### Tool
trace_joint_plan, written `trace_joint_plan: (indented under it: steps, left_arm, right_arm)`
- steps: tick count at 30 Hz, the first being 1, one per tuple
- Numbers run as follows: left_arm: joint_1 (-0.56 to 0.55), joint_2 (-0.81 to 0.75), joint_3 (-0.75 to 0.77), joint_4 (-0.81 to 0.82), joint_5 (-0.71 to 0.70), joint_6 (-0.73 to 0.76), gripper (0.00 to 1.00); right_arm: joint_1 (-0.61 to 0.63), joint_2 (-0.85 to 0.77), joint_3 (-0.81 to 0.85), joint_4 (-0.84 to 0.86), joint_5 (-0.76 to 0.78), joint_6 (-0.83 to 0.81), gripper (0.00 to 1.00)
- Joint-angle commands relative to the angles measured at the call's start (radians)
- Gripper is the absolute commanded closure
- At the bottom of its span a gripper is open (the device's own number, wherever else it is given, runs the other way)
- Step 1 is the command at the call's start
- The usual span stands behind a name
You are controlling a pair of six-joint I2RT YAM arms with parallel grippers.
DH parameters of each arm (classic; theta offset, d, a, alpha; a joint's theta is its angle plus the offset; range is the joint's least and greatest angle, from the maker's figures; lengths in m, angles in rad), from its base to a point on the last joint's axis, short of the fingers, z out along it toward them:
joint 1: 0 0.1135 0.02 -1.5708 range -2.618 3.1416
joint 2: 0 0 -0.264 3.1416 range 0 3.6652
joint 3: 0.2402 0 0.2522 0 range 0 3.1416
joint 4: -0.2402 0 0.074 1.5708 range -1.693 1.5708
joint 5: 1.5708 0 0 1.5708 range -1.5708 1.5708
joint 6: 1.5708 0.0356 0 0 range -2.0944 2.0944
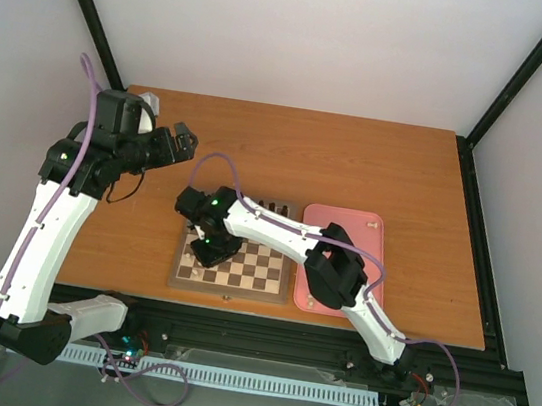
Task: Set up the chess pieces on the board
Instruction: Place the chess piece on the chessboard.
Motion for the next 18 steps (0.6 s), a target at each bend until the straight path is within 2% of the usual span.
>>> trace_joint_plan:
  steps: [1,18]
  left_arm:
    - [0.006,-0.008,0.002,-0.008,-0.008,0.026,0.00]
    - [0.007,0.000,-0.004,-0.004,-0.008,0.029,0.00]
  right_arm:
    - [0.011,0.029,0.042,-0.030,0.013,-0.015,0.90]
    - [0.009,0.049,0.061,-0.047,0.018,-0.025,0.89]
